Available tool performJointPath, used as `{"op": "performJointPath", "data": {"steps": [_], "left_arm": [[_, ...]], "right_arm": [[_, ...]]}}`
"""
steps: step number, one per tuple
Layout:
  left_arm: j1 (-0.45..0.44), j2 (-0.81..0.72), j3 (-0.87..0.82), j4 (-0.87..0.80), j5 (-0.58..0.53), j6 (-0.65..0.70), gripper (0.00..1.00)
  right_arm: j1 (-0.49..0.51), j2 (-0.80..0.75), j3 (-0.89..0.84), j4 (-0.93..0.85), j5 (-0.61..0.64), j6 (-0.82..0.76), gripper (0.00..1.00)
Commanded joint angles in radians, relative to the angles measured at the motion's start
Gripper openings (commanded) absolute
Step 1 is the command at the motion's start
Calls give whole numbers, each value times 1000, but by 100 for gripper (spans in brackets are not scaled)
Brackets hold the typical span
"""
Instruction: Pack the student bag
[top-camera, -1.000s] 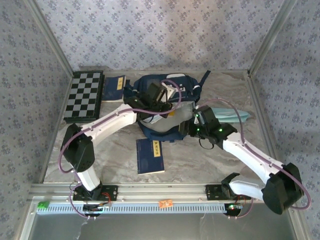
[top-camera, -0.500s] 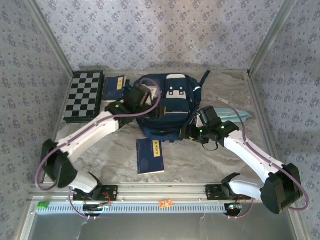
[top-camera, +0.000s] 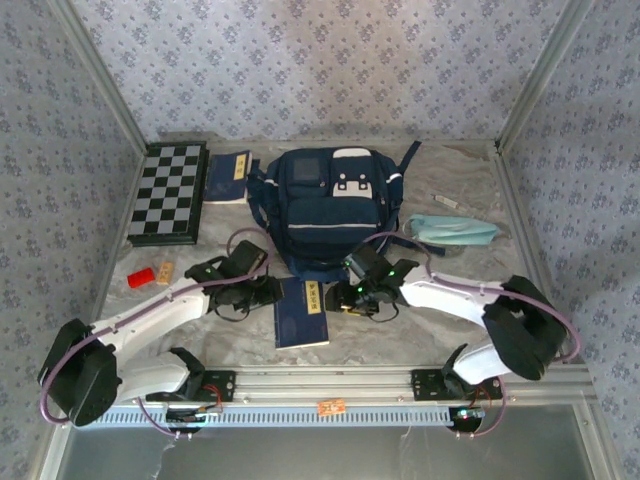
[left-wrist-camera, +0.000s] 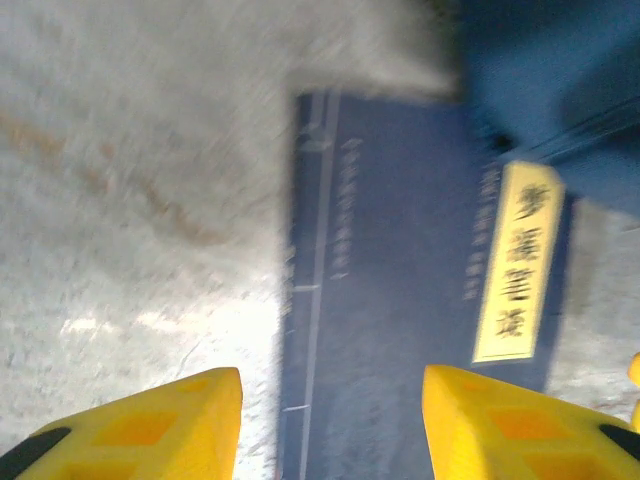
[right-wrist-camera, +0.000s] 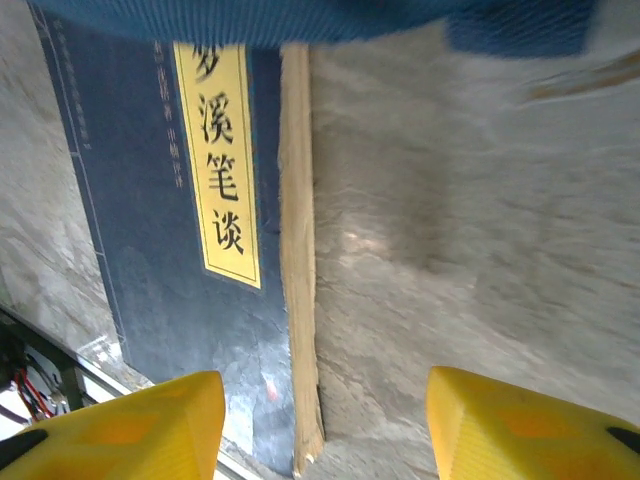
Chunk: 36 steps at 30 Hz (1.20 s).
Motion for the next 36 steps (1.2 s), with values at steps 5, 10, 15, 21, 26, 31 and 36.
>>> {"op": "performJointPath", "data": {"steps": [5, 10, 15, 21, 26, 31, 36], "left_arm": [[-5, -15, -90, 108, 98, -96, 50], [-11, 36, -108, 173, 151, -88, 48], [-18, 67, -120, 180, 150, -85, 45], [-17, 48, -136, 138, 105, -85, 42], [-17, 38, -148, 104, 75, -92, 40], [-17, 42, -151, 90, 80, -90, 40], [-20, 38, -152, 50, 78, -97, 39]], "right_arm": [[66, 128, 67, 101, 13, 54, 54], [86, 172, 77, 143, -2, 71, 53], [107, 183, 110, 127, 0, 72, 53], [113, 157, 147, 104, -9, 71, 52], [112, 132, 140, 132, -47, 87, 50], [115, 138, 114, 178, -71, 133, 44], [118, 131, 81, 221, -73, 164, 35]]}}
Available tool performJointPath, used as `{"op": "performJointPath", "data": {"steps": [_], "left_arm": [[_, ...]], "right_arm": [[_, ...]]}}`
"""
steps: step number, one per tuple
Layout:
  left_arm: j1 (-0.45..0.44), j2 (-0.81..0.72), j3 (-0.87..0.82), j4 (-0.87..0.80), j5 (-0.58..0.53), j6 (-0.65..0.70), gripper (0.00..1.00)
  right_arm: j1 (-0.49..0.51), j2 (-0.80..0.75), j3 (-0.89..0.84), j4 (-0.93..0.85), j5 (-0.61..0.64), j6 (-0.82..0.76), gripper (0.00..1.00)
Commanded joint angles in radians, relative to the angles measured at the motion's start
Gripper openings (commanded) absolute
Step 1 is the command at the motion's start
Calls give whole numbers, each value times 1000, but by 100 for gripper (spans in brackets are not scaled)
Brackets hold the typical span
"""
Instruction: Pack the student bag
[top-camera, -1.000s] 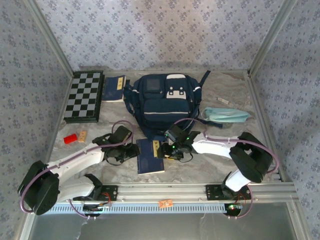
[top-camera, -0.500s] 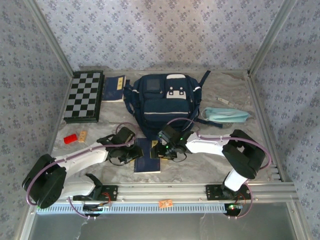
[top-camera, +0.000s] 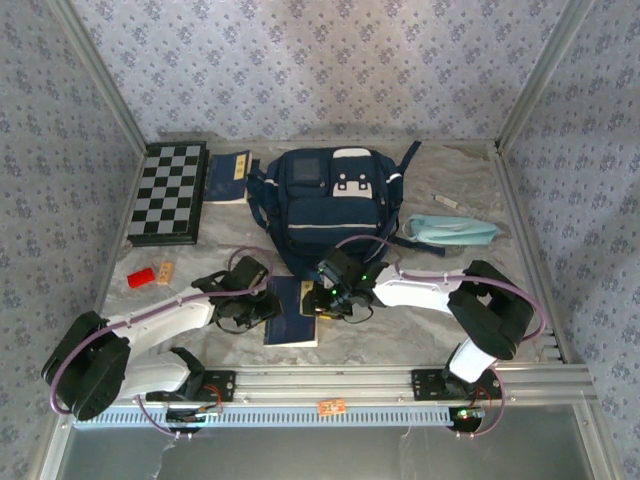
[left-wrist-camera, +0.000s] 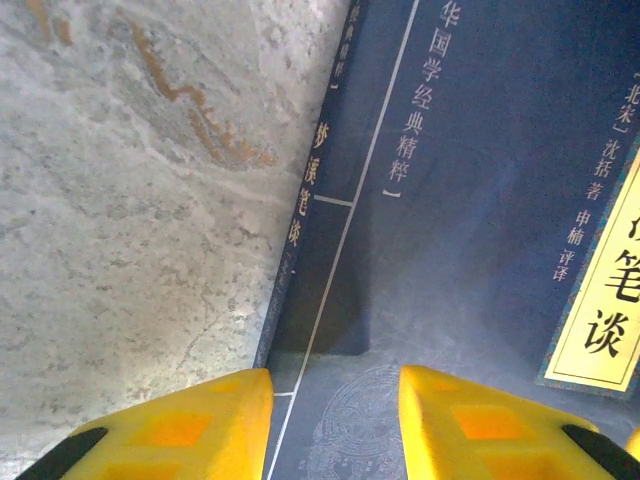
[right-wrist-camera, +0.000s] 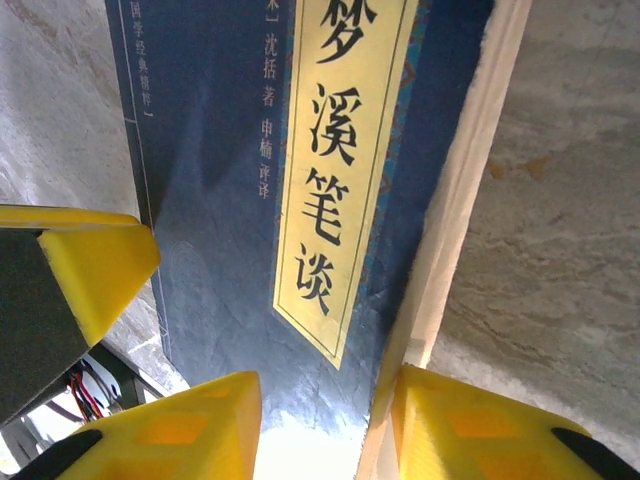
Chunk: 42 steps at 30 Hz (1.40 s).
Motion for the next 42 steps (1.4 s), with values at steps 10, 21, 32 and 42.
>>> {"op": "performJointPath", "data": {"steps": [10, 21, 32, 42], "left_arm": [[-20, -93, -58, -199, -49, -83, 39], [-9, -169, -79, -294, -86, -107, 39], [-2, -189, -90, -235, -80, -115, 39], [17, -201, -53, -259, -80, -87, 45]], "right_arm": [[52, 13, 4, 151, -58, 60, 25], [81, 50, 83, 119, -64, 31, 23], [95, 82, 107, 95, -64, 17, 20], [98, 54, 154, 65, -32, -22, 3]]}}
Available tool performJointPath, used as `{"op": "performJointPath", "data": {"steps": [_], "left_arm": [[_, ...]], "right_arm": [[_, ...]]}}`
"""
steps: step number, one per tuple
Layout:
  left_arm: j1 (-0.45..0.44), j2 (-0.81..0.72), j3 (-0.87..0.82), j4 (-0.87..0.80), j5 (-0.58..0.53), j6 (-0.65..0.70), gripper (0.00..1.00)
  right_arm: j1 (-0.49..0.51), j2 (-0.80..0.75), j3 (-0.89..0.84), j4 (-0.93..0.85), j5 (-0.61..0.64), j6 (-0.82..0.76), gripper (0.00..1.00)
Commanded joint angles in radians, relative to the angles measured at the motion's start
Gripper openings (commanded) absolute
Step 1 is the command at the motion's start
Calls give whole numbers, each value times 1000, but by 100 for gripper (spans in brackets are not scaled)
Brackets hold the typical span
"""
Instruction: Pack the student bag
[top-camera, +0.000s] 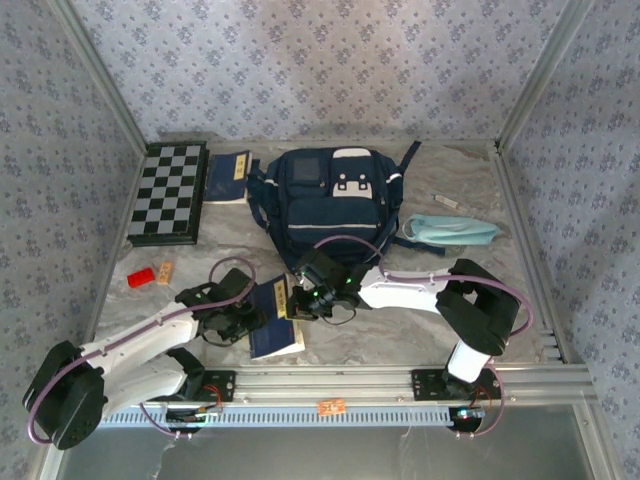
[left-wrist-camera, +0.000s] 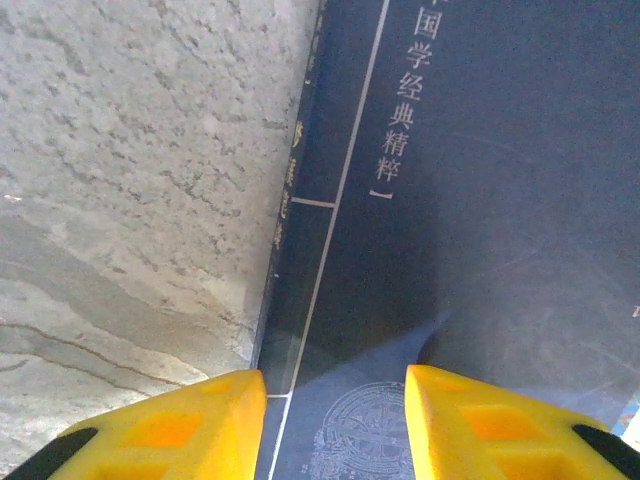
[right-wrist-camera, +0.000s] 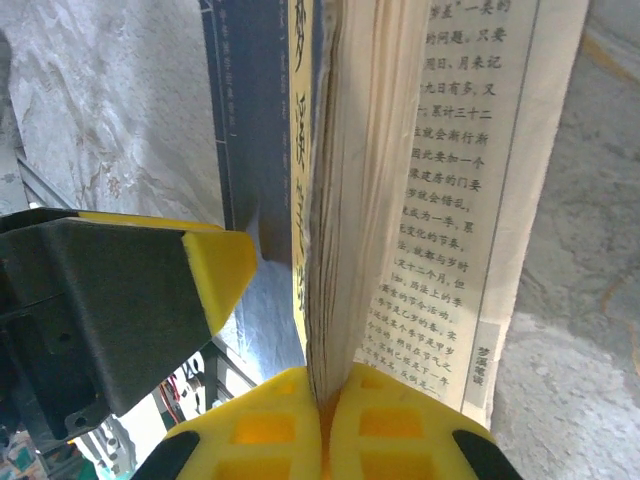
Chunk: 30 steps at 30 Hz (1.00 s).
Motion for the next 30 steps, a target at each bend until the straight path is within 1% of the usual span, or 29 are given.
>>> {"op": "performJointPath", "data": {"steps": [1, 3, 7, 11, 13, 14, 16, 19, 22, 24, 28, 30], "left_arm": [[18, -21, 22, -67, -11, 21, 46], [43, -43, 49, -116, -10, 42, 48], [134, -98, 132, -204, 8, 117, 53], [232, -169, 204, -254, 74, 191, 59], [289, -199, 231, -248, 137, 227, 63], [314, -205, 239, -233, 173, 241, 65], [367, -207, 252, -170, 280, 265, 68], [407, -189, 270, -79, 406, 275, 72], [409, -183, 304, 0, 449, 301, 75], [410, -185, 304, 71, 490, 294, 78], [409, -172, 281, 254, 586, 225, 80], [408, -165, 278, 328, 609, 197, 80]], "right_arm": [[11, -26, 52, -12, 15, -42, 2], [12, -49, 70, -38, 35, -61, 0], [2, -118, 106, -123, 93, -99, 0], [-25, -206, 112, -154, 112, -128, 0], [-40, -255, 124, -187, 111, -155, 0], [-49, -271, 130, -206, 109, -170, 0], [-81, -305, 142, -241, 86, -203, 0], [-141, -360, 134, -238, 24, -210, 0], [-205, -417, 136, -241, -30, -214, 0], [-245, -449, 133, -242, -61, -215, 0], [-317, -488, 132, -224, -141, -199, 0], [-343, -497, 142, -216, -171, -188, 0]]}}
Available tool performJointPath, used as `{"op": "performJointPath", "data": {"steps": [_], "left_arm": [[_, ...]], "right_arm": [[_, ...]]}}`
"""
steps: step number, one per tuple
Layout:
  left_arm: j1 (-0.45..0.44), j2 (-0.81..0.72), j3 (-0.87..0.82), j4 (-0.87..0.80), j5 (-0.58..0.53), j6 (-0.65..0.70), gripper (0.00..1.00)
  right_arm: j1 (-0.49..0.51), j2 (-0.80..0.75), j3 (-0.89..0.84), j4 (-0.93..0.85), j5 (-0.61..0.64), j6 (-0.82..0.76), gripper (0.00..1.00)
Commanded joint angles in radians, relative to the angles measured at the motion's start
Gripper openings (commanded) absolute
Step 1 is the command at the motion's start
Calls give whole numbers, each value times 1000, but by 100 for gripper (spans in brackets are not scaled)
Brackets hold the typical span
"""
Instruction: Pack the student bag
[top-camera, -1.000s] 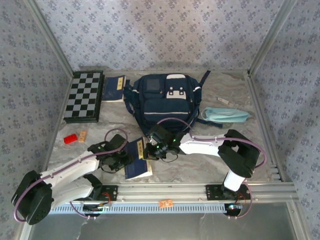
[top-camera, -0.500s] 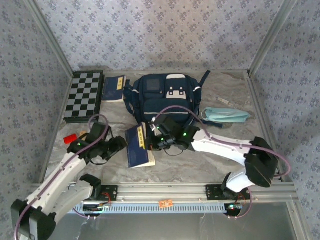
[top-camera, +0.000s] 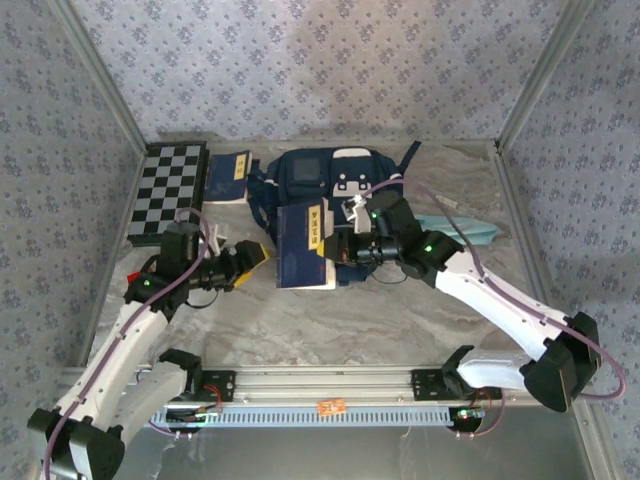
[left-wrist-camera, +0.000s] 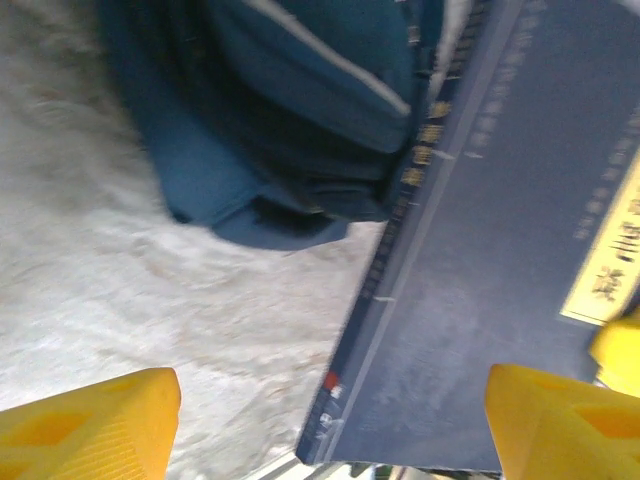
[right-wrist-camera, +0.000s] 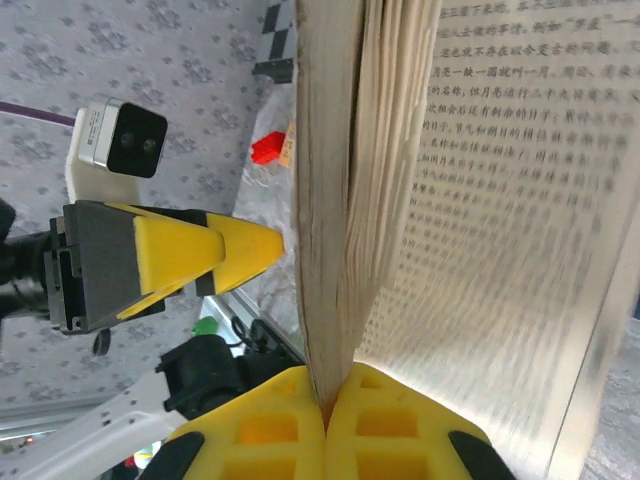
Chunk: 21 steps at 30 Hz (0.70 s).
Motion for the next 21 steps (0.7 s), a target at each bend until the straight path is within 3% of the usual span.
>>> {"op": "performJointPath", "data": {"steps": [1, 11, 14, 21], "left_arm": [[3, 8, 11, 199, 100, -48, 80], [-73, 124, 56, 279, 64, -40, 77], [-111, 153, 58, 385, 73, -80, 73], [-160, 173, 100, 476, 63, -114, 44]], "right_arm": [[-36, -33, 40, 31, -103, 7, 0], [-91, -47, 27, 130, -178, 75, 0], [-103, -44, 4, 191, -200, 115, 0], [-124, -24, -27, 196, -209, 106, 0]]}}
